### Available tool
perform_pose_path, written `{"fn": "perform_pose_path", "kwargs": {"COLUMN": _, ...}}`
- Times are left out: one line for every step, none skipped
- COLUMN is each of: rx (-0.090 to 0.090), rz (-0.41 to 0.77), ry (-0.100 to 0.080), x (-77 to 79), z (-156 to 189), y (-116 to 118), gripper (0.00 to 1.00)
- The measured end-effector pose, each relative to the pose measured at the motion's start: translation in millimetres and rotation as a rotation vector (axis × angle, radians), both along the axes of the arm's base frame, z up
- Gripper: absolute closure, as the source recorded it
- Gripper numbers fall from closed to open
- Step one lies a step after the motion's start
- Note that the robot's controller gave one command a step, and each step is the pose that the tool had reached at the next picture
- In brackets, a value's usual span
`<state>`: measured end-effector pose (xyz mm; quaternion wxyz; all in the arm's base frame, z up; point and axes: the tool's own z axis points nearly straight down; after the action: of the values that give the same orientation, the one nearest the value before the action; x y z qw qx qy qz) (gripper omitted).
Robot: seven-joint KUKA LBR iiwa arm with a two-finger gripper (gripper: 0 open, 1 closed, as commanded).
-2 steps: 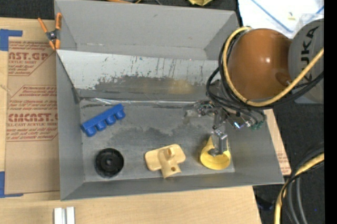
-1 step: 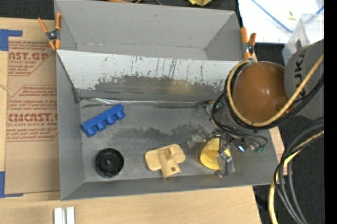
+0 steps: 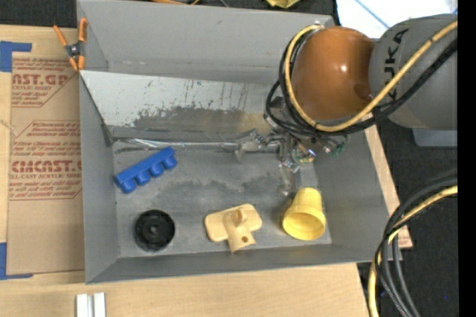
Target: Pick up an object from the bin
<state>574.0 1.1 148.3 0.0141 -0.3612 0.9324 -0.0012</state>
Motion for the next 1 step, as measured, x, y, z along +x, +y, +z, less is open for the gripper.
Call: {"fn": "perform_pose_path", "kwargs": {"rx": -0.006, "rz": 0.106, "ry": 0.030, "x": -43.4, "z": -30.1, "y": -92.2, "gripper": 0.00}}
